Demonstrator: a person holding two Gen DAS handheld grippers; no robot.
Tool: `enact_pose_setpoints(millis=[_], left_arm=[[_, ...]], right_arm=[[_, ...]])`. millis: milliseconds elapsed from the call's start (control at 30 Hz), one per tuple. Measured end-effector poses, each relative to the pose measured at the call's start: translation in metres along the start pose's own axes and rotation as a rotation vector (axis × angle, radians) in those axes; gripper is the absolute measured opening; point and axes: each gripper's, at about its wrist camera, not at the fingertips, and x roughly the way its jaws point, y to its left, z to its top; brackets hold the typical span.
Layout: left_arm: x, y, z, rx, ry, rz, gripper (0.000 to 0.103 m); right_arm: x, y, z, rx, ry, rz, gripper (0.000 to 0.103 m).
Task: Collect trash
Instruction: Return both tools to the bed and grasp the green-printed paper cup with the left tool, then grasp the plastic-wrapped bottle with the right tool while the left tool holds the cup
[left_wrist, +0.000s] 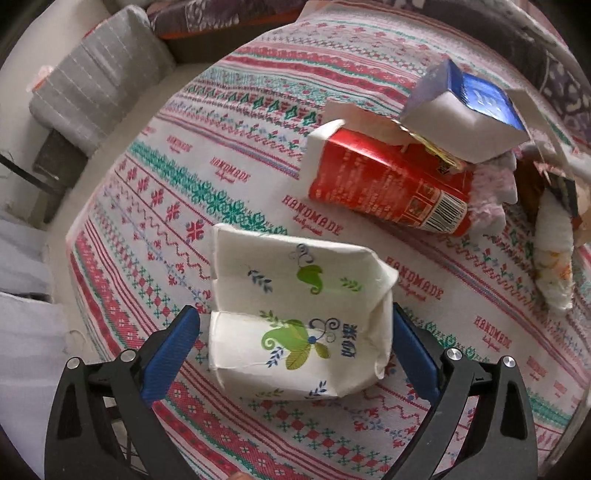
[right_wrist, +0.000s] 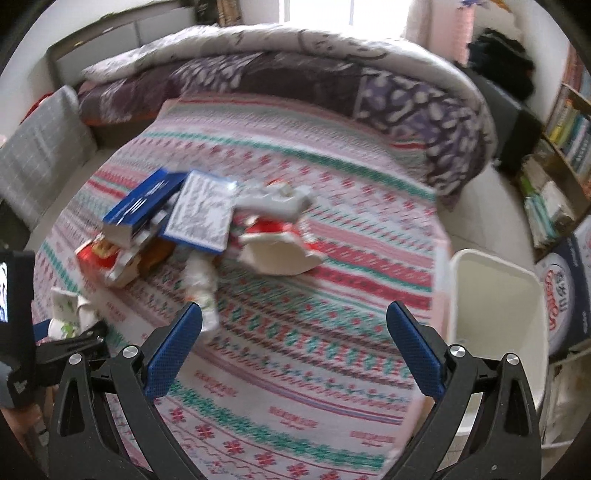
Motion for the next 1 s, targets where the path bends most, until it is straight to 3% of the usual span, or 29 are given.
enact_pose_setpoints(millis=[33,67,100,333,667,733,867,900,933,1000], left_arm=[[0.000,0.003,0.000,-0.009,0.001,-0.011,0.093],[0.000,0.007,0.000,-0.013,0.001,-0.022,0.082],[0.000,0.010,-0.001,-0.017,0.005,-0.045,0.077],[-0.007,0.029,-0.005,-0.027,-0.019,-0.075,0.076],[-0.041,0.060,-0.002,-0.105,-0.110,-0.127,0.076],[-0.049,0.063,-0.005,-0.118,-0.122,-0.131,0.076],[-0.052,0.076,-0.004,-0.141,-0.132,-0.133,0.076],[-0.053,0.079,-0.005,-0.146,-0.132,-0.132,0.076],[-0.053,0.082,-0.006,-0.151,-0.132,-0.130,0.076],[-0.053,0.086,-0.005,-0.159,-0.133,-0.127,0.076]], right_arm=[[0.003,0.003,0.000,-0.004,0.011,0.010,0.096],[0.009,0.007,0.000,-0.008,0.028,0.024,0.096],[0.012,0.009,0.000,-0.010,0.038,0.032,0.096],[0.038,0.037,-0.001,-0.045,0.095,0.075,0.096],[0.057,0.065,-0.001,-0.088,0.106,0.058,0.089],[0.064,0.065,-0.001,-0.078,0.128,0.059,0.082],[0.075,0.067,-0.002,-0.053,0.162,0.059,0.053],[0.074,0.068,-0.002,-0.060,0.147,0.048,0.033],[0.072,0.071,-0.002,-0.074,0.138,0.046,0.026],[0.069,0.075,-0.002,-0.074,0.130,0.053,0.026]])
